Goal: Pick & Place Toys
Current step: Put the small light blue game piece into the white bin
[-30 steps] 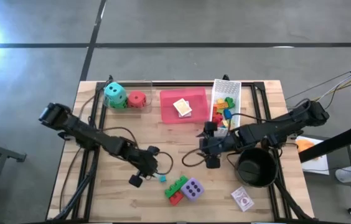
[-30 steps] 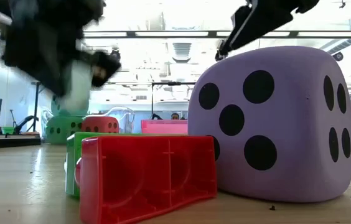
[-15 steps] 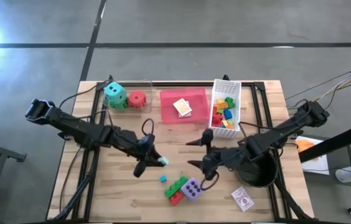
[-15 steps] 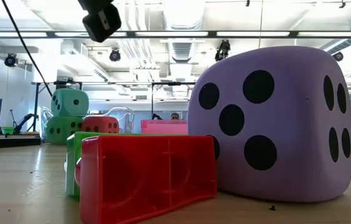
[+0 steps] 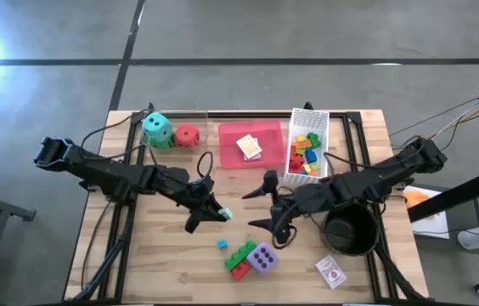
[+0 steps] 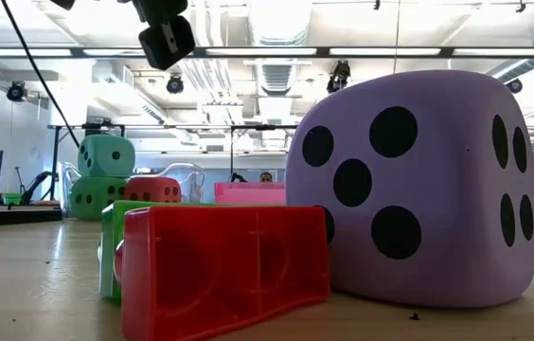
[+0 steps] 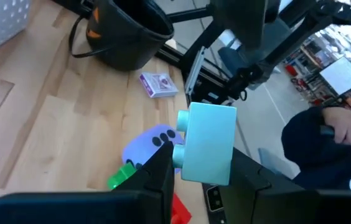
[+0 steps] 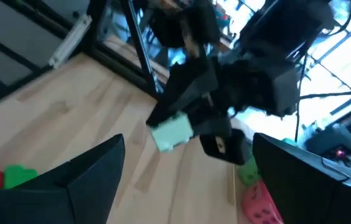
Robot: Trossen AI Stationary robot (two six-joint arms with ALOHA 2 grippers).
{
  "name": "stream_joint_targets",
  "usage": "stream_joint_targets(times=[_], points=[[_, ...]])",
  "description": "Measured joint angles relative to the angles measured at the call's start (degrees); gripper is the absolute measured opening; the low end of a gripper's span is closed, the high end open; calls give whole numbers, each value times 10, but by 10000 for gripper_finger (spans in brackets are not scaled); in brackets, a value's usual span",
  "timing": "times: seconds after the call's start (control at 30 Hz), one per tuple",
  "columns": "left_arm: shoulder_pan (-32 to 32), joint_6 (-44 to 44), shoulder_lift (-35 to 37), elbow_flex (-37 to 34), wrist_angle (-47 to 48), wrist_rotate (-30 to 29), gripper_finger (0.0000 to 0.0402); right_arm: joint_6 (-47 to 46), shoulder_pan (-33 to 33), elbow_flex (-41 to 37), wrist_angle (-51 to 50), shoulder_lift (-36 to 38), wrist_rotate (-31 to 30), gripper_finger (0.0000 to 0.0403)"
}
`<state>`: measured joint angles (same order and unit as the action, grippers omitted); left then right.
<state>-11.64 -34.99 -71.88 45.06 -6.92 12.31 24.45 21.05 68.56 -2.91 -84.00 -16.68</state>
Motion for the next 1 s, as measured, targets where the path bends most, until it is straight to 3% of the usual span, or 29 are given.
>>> stream_joint_targets(times=[0.6,0.87,1.0], points=[[11,21,-2,49,39,30,90,44,-17,207,-179,-145,19,345],[11,26,-3,49,29,48,90,51,-21,221,-187,-154,22,344],[11,31,-3,49,27,49,90,57,-24,221,-183,-155,22,323]])
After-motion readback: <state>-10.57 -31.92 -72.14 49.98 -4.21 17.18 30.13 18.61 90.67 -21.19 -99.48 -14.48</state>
